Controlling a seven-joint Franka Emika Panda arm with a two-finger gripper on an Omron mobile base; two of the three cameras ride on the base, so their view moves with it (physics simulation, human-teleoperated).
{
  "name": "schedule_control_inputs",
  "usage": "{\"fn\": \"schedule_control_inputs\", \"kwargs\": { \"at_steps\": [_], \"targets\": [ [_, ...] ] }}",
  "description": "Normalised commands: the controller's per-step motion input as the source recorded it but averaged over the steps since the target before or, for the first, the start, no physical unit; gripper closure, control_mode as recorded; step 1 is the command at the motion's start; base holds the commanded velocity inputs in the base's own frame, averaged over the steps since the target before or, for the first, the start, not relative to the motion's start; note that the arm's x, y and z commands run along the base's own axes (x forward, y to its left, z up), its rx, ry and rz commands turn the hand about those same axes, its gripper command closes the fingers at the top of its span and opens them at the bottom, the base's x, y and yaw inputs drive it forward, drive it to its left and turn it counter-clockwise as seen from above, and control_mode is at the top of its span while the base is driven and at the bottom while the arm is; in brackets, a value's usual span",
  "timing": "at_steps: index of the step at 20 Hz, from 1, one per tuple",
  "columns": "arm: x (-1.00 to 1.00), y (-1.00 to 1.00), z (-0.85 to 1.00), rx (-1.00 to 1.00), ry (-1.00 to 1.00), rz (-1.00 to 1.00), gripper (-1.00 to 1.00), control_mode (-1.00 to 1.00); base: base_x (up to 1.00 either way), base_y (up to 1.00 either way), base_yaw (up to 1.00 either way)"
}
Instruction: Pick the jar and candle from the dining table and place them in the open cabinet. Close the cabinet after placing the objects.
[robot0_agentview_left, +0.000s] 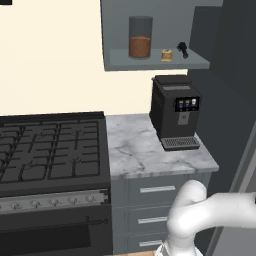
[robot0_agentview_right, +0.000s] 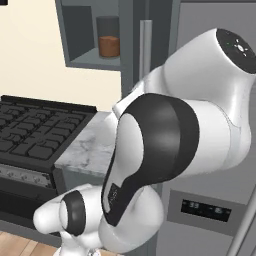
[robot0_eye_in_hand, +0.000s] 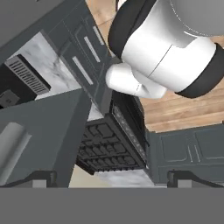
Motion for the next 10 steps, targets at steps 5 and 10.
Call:
{"fn": "schedule_control_inputs", "kwargs": {
  "at_steps": [5, 10],
  "targets": [
    [0.5, -0.01, -0.24, -0.04, 0.0, 0.0, -1.0, -1.0, 0.0, 0.0, 0.0],
    [0.47, -0.07, -0.19, -0.05, 0.0, 0.0, -1.0, -1.0, 0.0, 0.0, 0.0]
  ]
}}
